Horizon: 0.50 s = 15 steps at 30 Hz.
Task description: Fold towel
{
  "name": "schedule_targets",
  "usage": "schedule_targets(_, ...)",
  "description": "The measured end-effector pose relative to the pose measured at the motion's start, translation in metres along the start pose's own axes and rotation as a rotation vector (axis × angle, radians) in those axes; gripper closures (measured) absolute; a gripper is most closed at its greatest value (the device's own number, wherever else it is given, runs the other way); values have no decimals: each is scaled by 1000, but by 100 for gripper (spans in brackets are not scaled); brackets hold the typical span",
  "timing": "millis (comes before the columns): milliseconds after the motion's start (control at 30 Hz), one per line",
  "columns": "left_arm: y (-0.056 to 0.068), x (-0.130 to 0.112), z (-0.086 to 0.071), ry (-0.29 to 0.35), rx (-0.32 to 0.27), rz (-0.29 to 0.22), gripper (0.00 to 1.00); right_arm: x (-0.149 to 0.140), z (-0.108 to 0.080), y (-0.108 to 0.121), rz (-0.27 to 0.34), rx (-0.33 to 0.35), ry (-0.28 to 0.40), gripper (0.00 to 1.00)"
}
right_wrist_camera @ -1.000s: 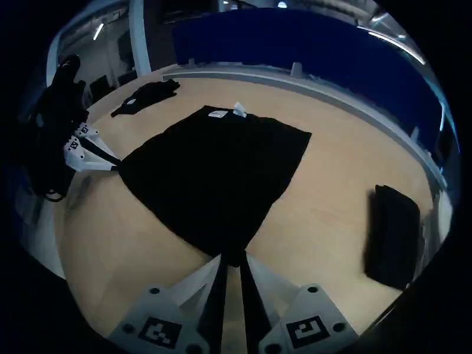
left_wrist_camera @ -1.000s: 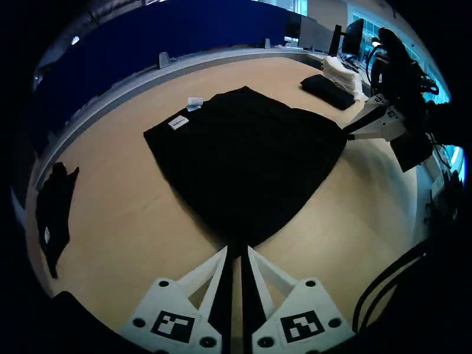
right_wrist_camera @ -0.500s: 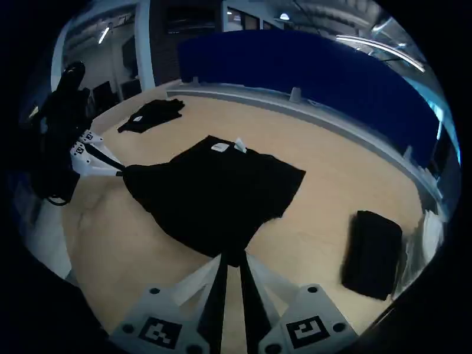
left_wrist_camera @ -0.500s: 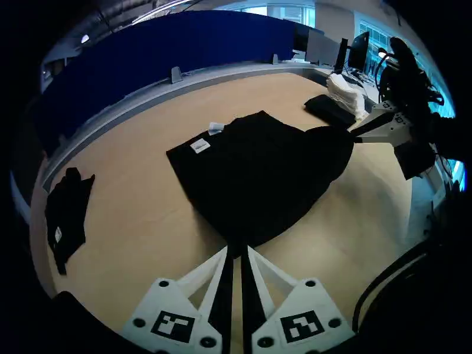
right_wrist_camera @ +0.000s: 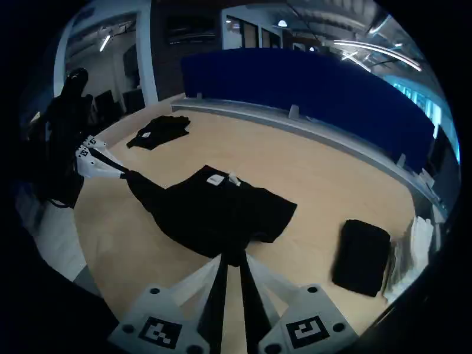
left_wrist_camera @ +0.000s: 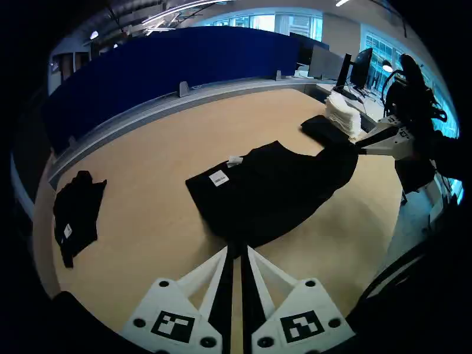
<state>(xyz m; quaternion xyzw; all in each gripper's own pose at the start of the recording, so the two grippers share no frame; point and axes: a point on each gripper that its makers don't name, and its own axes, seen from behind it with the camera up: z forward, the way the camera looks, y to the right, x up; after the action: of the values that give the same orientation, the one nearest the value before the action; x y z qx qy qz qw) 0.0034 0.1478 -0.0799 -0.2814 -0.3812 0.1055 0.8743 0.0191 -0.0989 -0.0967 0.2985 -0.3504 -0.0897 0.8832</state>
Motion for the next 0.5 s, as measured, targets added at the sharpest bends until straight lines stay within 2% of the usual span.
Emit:
schedule_targets(200, 3, 4, -14, 10, 2, -8, 92, 4, -14, -8, -5, 11, 2, 86)
schedule_targets(500, 2, 4, -21, 10, 8, -18, 92, 2, -17, -9, -8, 14, -10, 86)
